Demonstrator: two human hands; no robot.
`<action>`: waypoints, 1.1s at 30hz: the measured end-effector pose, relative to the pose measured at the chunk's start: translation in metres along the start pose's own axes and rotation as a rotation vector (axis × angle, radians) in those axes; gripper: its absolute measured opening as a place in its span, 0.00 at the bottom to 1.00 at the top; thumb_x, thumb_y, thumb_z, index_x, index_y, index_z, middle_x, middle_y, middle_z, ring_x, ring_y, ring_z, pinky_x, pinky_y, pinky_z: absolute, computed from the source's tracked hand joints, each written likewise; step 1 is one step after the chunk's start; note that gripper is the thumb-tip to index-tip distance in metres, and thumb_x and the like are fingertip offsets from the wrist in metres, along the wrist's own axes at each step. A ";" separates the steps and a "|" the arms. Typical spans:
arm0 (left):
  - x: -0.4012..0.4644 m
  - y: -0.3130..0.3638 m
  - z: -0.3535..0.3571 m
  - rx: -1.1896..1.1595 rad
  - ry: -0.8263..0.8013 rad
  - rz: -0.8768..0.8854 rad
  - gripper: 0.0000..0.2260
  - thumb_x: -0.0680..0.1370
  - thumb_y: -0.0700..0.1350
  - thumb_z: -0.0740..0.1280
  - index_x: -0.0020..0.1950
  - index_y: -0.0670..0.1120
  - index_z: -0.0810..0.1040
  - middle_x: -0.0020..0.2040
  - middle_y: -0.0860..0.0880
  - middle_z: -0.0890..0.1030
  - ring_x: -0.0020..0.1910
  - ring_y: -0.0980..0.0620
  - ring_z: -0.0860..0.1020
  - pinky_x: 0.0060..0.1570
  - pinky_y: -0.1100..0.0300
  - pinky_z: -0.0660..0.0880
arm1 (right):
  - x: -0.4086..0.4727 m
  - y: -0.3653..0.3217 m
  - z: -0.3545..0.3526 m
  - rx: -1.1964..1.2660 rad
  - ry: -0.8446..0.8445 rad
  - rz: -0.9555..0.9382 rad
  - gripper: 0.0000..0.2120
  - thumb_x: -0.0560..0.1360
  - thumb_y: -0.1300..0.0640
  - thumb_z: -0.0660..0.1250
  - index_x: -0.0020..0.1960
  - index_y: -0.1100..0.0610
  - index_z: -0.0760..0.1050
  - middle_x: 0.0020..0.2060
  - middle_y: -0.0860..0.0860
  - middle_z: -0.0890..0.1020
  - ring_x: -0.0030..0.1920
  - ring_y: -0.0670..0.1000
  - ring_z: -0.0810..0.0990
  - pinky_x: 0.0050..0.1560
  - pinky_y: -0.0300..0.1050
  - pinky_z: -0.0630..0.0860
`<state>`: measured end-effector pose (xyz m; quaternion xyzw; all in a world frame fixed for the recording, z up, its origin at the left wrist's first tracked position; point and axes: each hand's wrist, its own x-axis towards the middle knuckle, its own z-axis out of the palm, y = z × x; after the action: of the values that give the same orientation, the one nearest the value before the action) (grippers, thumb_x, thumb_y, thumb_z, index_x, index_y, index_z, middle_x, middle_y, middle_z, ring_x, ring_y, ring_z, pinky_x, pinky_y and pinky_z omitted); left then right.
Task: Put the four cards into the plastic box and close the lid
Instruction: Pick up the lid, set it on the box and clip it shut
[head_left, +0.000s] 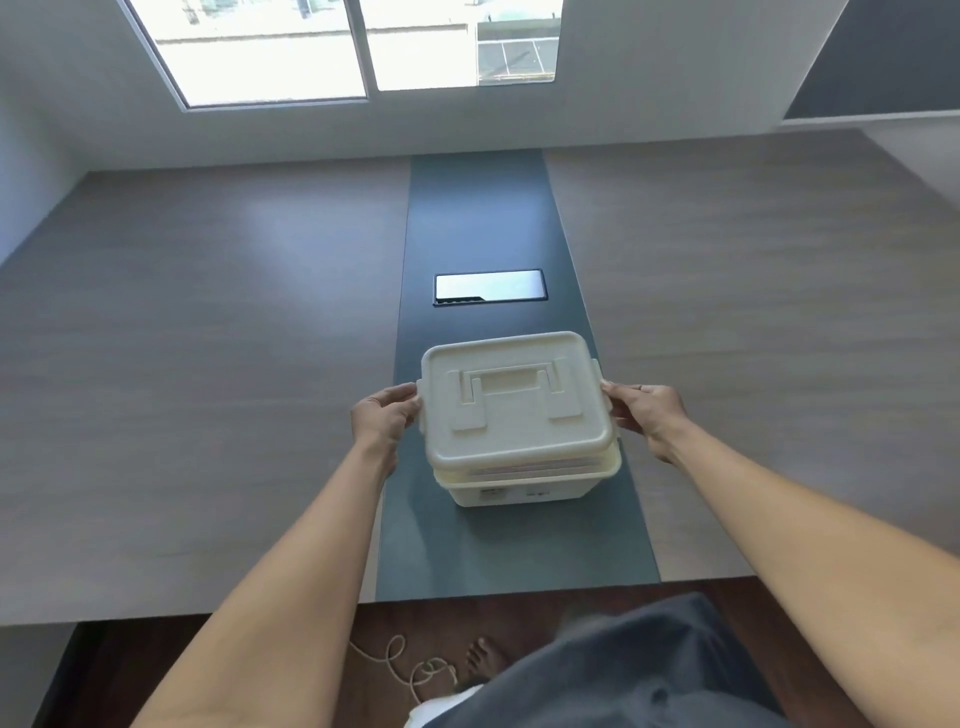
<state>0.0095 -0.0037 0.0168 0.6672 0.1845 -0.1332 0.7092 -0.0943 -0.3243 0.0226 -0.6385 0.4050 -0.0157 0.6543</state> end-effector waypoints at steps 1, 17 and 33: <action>0.000 -0.002 -0.001 0.020 -0.011 0.003 0.08 0.73 0.32 0.73 0.50 0.41 0.83 0.47 0.44 0.85 0.47 0.46 0.81 0.57 0.54 0.78 | -0.001 0.001 -0.001 0.003 0.006 0.001 0.09 0.71 0.54 0.77 0.39 0.57 0.80 0.36 0.53 0.83 0.34 0.50 0.79 0.40 0.42 0.79; -0.007 -0.026 -0.008 -0.025 -0.112 -0.034 0.08 0.73 0.32 0.72 0.51 0.40 0.82 0.40 0.51 0.86 0.40 0.52 0.83 0.44 0.62 0.80 | -0.010 0.031 -0.017 0.023 -0.008 -0.059 0.11 0.71 0.54 0.77 0.39 0.61 0.80 0.35 0.55 0.83 0.36 0.52 0.80 0.50 0.50 0.80; -0.017 -0.038 -0.001 0.079 -0.185 -0.183 0.12 0.83 0.48 0.62 0.57 0.41 0.78 0.40 0.46 0.78 0.31 0.53 0.75 0.31 0.63 0.78 | -0.018 0.038 -0.004 -0.043 -0.234 0.093 0.21 0.83 0.46 0.57 0.51 0.63 0.78 0.37 0.54 0.79 0.38 0.52 0.78 0.41 0.45 0.74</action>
<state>-0.0220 -0.0061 -0.0099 0.6598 0.1730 -0.2653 0.6814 -0.1274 -0.3112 0.0004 -0.6302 0.3554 0.0978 0.6833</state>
